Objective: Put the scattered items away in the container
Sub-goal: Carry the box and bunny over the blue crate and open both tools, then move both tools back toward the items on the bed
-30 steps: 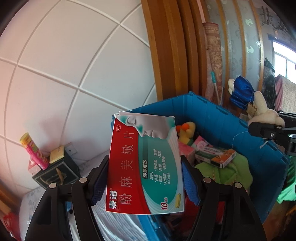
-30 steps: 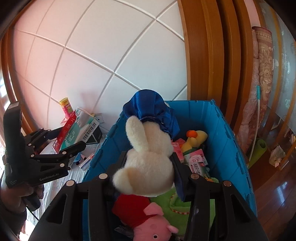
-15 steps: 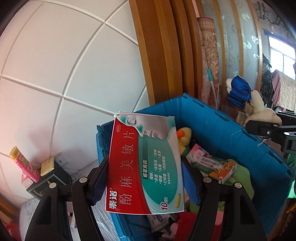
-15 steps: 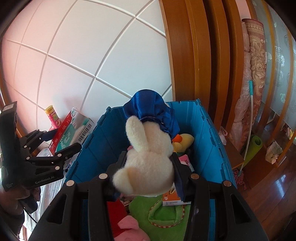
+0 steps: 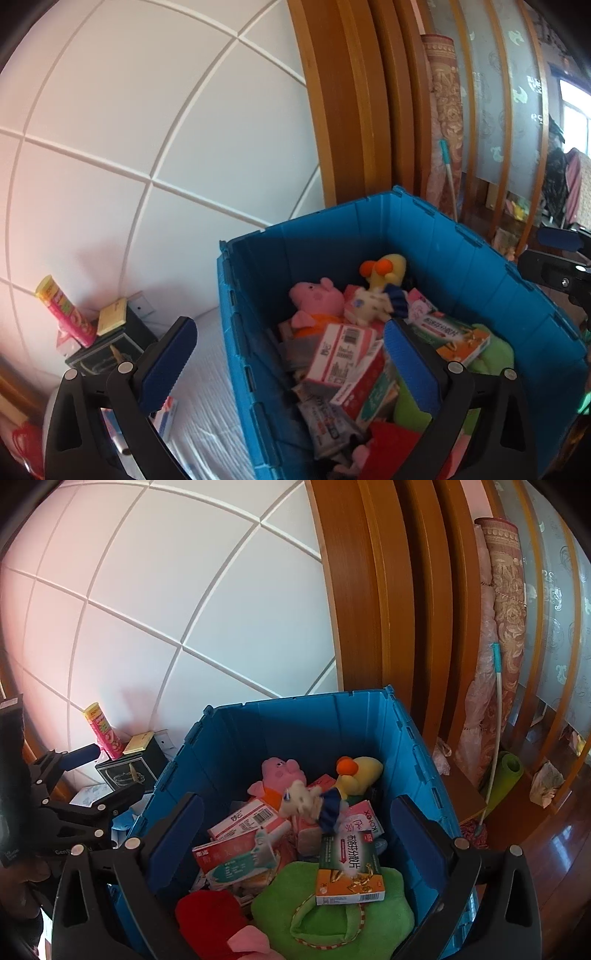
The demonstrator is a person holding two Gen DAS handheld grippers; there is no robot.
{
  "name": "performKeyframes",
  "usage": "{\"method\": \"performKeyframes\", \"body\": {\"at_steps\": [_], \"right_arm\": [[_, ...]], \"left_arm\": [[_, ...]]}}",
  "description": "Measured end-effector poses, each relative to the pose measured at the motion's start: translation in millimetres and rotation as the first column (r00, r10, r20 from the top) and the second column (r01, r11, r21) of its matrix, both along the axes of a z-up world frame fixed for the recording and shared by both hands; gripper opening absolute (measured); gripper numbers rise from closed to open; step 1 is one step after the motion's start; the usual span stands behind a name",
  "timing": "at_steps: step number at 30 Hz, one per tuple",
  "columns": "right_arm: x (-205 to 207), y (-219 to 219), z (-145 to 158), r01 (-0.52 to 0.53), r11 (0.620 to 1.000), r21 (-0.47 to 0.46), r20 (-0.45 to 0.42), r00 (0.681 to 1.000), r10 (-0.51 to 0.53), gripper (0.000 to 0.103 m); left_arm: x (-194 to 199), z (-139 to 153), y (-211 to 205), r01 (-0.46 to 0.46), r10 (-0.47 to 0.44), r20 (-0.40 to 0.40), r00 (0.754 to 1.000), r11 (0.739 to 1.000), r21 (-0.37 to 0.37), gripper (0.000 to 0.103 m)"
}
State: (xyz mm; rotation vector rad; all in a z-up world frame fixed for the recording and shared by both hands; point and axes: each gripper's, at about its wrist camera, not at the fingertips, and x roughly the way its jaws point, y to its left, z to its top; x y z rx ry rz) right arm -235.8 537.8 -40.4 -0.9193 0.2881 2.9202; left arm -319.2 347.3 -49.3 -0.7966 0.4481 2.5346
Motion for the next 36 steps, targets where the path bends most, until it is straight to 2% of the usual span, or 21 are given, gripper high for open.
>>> {"method": "performKeyframes", "body": {"at_steps": [10,19,29,36], "right_arm": [[-9.0,-86.5,5.6,-0.13,0.991,0.015,-0.014,0.991,0.13,0.103],[-22.9,-187.6,3.6,-0.258,0.965,0.042,-0.003,0.966,0.258,0.103],[-42.9,-295.9,-15.4,-0.379,0.923,0.061,0.037,0.925,0.378,0.103],[-66.4,-362.9,-48.4,-0.417,0.908,0.045,0.1,0.906,0.411,0.103]], "left_arm": [[8.0,-7.4,-105.5,-0.11,0.11,0.019,0.994,0.994,0.004,0.102],[17.7,-21.2,-221.4,-0.24,0.239,0.051,0.97,0.971,0.012,0.102],[19.7,-54.3,-352.5,-0.386,0.384,0.105,0.917,0.922,0.001,0.102],[19.5,-96.0,-445.2,-0.474,0.473,0.176,0.863,0.88,-0.035,0.102]]}}
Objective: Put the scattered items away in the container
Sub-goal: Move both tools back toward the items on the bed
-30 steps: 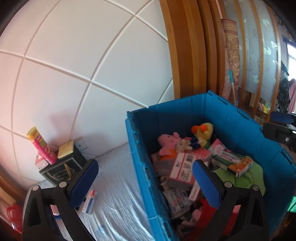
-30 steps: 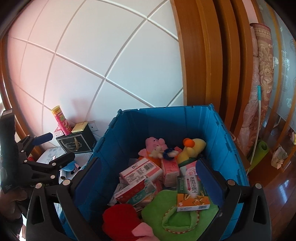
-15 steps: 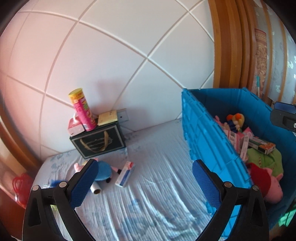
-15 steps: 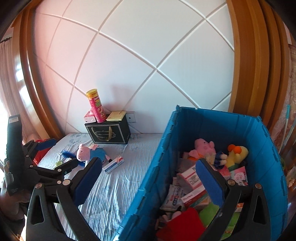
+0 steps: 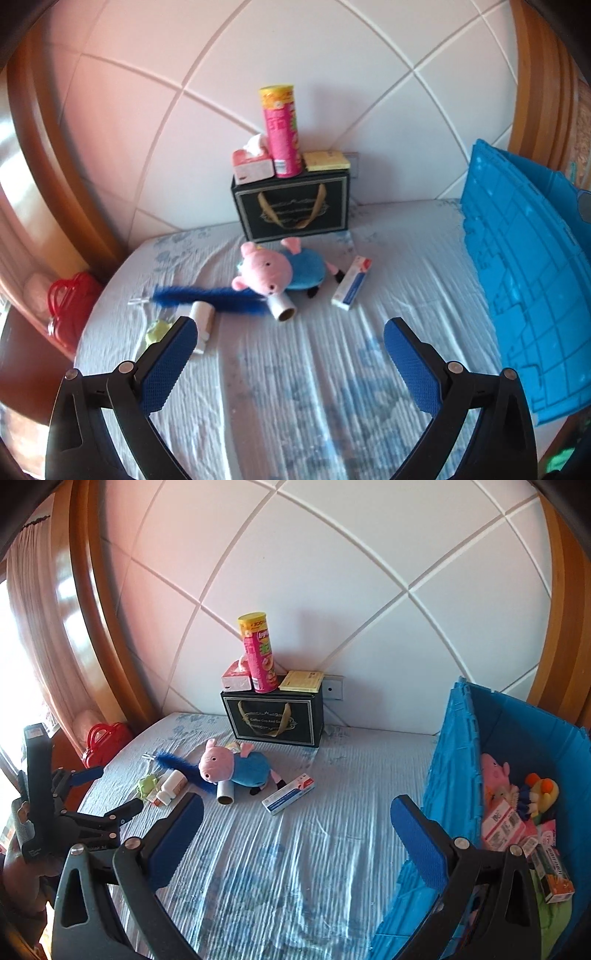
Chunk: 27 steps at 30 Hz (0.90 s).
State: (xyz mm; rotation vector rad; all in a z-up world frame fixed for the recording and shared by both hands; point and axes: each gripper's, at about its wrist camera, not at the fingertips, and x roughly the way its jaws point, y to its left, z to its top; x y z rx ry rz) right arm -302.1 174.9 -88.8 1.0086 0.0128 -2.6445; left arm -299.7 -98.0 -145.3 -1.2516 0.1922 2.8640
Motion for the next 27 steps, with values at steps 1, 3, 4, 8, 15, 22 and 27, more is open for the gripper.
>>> {"method": "performKeyframes", "body": {"at_steps": [1,3,4,8,15,22,27], "right_arm": [[-4.0,-10.3,-6.1,-0.003,1.0,-0.001,0.013,1.0,0.003,0.103],[-12.8,-30.2,-20.1,-0.004,1.0,-0.001,0.038,0.999,0.004,0.103],[-17.5,-40.0,-27.9,-0.004,1.0,0.001,0.05,0.999,0.004,0.103],[-38.8,-74.8,-65.0,0.008,1.0,0.017,0.095,0.995,-0.009,0.103],[-87.1,-114.2,-148.0,0.069,0.996,0.061,0.165,0.983,-0.078,0.103],[-116.7,-141.6,-230.1,0.079,0.988,0.134,0.227,0.968,-0.108,0.103],[-130.6,-151.8,-262.3,0.094,0.985,0.147,0.241,0.962,-0.128,0.103]], "left_arm": [[-0.8,-6.5,-12.1,-0.009,0.009,0.01,1.0,1.0,-0.003,0.102],[-2.7,-20.5,-35.3,-0.022,0.022,0.027,0.999,1.0,-0.006,0.102],[-4.1,-28.0,-46.1,-0.027,0.027,0.032,0.999,1.0,-0.007,0.102],[-14.8,-64.5,-82.6,-0.029,0.03,0.05,0.998,1.0,-0.011,0.102],[-50.6,-140.4,-136.2,0.002,-0.002,0.037,0.999,1.0,0.0,0.102],[-94.4,-210.9,-170.2,0.021,-0.021,0.042,0.999,1.0,0.003,0.102],[-118.4,-244.4,-177.8,0.043,-0.042,0.054,0.998,0.999,-0.02,0.1]]}}
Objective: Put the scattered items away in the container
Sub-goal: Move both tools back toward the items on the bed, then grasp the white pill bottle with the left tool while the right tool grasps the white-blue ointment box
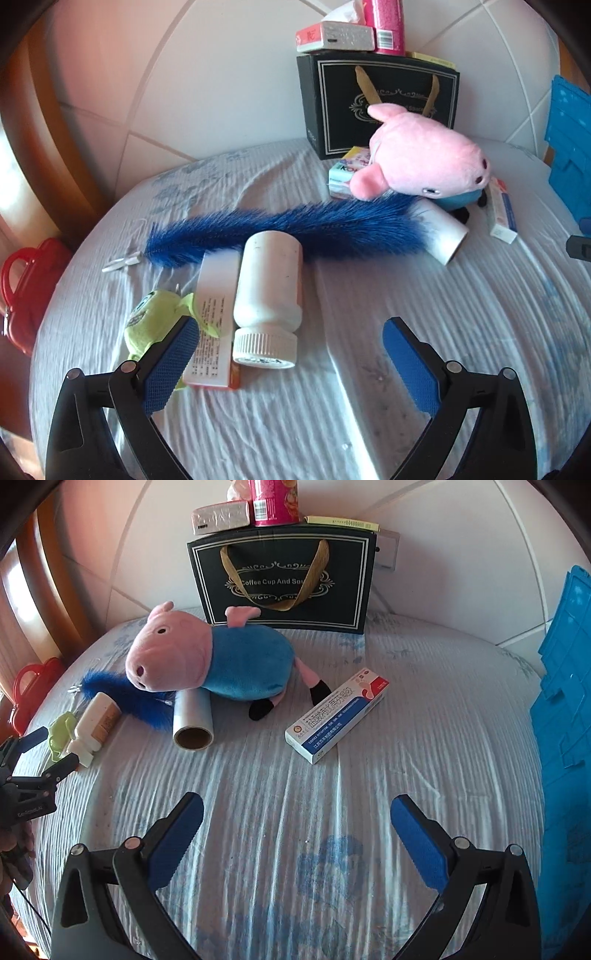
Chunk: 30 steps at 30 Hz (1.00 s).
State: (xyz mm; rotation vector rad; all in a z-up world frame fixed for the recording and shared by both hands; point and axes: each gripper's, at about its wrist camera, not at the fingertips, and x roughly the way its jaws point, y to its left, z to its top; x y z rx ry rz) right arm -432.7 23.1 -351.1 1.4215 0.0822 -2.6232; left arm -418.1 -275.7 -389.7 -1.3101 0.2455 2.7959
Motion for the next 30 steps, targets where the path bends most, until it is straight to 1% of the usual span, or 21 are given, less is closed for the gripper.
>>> {"method": "performKeyframes", "body": {"at_steps": [3,8,11,12,13,14,15,16,17,21,24,30], "right_arm": [[-8.6,-2.7,-12.0,0.011,1.0,0.003,0.007,1.0,-0.011,0.103],[-23.5,-1.4,-29.3,0.032,0.999,0.015,0.018,0.999,-0.032,0.103],[-34.0,1.4,-37.8,0.048,0.998,0.032,0.023,0.999,-0.049,0.103],[-37.4,2.3,-40.4,0.052,0.998,0.034,0.024,0.998,-0.053,0.103],[-40.8,3.0,-43.1,0.057,0.998,0.034,0.026,0.998,-0.058,0.103],[-43.7,3.9,-45.8,0.062,0.998,0.033,0.026,0.998,-0.063,0.103],[-46.4,4.6,-48.6,0.067,0.997,0.032,0.027,0.997,-0.068,0.103],[-48.4,5.3,-51.2,0.074,0.997,0.031,0.027,0.997,-0.074,0.103],[-50.8,6.5,-54.0,0.08,0.996,0.028,0.028,0.996,-0.081,0.103],[-61.6,13.2,-65.2,0.123,0.992,-0.001,0.039,0.992,-0.123,0.103],[-68.8,16.6,-68.7,0.145,0.989,-0.018,0.03,0.989,-0.144,0.103],[-96.3,16.2,-78.2,0.193,0.981,0.001,0.04,0.98,-0.193,0.103]], "left_arm": [[-12.9,-10.8,-3.7,0.004,-0.004,0.004,1.0,1.0,-0.001,0.1],[-35.6,-24.1,-7.9,-0.002,0.002,0.018,1.0,1.0,0.021,0.098],[-45.8,-32.9,-4.2,0.004,-0.005,0.028,1.0,1.0,0.029,0.094],[-47.6,-35.5,-1.6,0.007,-0.008,0.031,1.0,1.0,0.024,0.091],[-48.1,-36.6,1.4,0.01,-0.01,0.025,1.0,1.0,0.011,0.09],[-48.3,-37.1,3.2,0.016,-0.016,0.02,1.0,1.0,0.006,0.082],[-48.7,-37.7,3.8,0.02,-0.02,0.022,1.0,1.0,0.012,0.065],[-48.8,-38.4,3.7,0.019,-0.019,0.026,0.999,1.0,0.016,0.058],[-47.9,-38.8,3.7,0.017,-0.018,0.024,1.0,1.0,0.016,0.055],[-42.9,-36.7,4.9,0.032,-0.032,0.017,0.999,0.999,0.016,0.055],[-34.7,-32.9,4.1,0.037,-0.038,0.009,0.999,0.999,0.022,0.054],[-15.0,-25.1,4.2,0.054,-0.054,-0.005,0.999,0.998,0.036,0.054]]}}
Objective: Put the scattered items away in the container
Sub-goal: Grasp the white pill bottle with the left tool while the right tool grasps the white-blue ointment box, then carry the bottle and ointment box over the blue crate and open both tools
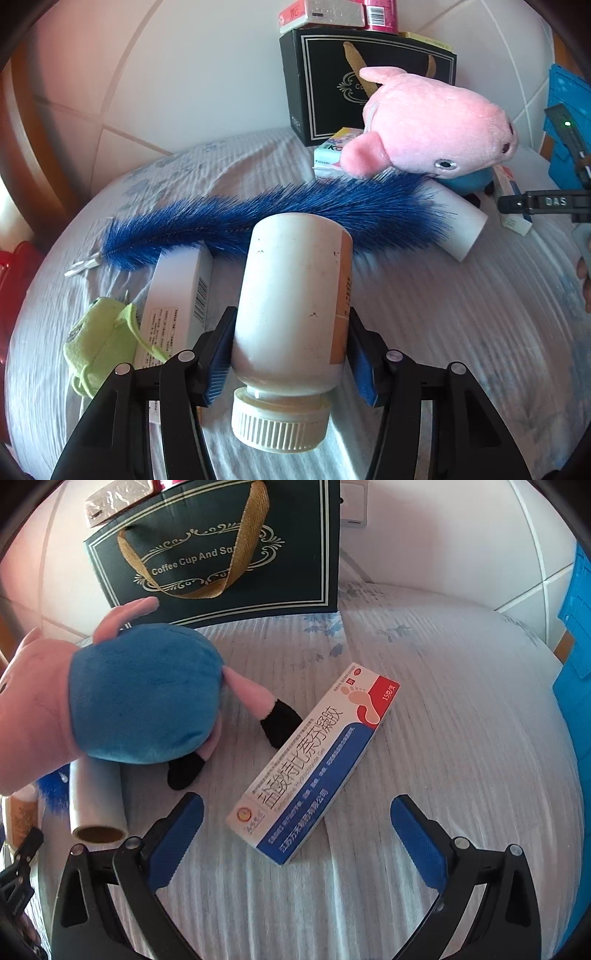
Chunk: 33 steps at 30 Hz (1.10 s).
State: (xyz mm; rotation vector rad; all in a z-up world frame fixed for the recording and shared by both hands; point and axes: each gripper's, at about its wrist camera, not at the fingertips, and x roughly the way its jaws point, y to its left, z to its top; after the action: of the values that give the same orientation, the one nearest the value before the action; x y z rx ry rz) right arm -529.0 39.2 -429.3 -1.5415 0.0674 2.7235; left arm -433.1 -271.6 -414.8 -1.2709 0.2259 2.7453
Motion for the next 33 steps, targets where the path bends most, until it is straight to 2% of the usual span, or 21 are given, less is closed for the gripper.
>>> {"method": "performKeyframes", "body": {"at_steps": [5,6,7,9,15,25,33], "right_arm": [[-13.9,2.6,-7.3,0.041,0.998,0.038,0.006,0.999,-0.041,0.1],[-13.8,2.8,-5.1,0.044,0.998,0.046,-0.001,0.999,-0.044,0.088],[-12.9,3.3,-1.4,0.046,0.998,0.052,-0.009,0.999,-0.046,0.064],[-12.0,6.0,3.6,0.054,0.997,0.05,-0.005,0.999,-0.054,0.041],[0.4,11.1,13.6,0.058,0.998,0.037,0.026,0.998,-0.059,0.04],[54.5,10.3,49.0,0.012,1.0,0.005,0.018,1.0,-0.012,0.04],[107.2,13.7,94.9,-0.035,0.999,-0.027,-0.016,0.999,0.034,0.04]], "left_arm": [[12.8,5.9,-2.0,0.008,-0.008,-0.009,1.0,1.0,0.01,0.054],[14.4,6.3,-2.4,0.006,-0.006,-0.01,1.0,1.0,0.011,0.054],[15.8,6.4,-2.7,0.004,-0.004,-0.01,1.0,1.0,0.013,0.054],[17.7,6.1,-2.1,-0.001,0.001,-0.008,1.0,1.0,0.014,0.053],[26.0,11.2,3.4,-0.012,0.013,-0.007,1.0,1.0,0.02,0.053],[51.4,37.3,5.7,-0.038,0.038,-0.014,0.999,0.999,0.018,0.053],[80.5,82.5,17.7,-0.046,0.048,-0.054,0.997,0.998,0.03,0.052]]}}
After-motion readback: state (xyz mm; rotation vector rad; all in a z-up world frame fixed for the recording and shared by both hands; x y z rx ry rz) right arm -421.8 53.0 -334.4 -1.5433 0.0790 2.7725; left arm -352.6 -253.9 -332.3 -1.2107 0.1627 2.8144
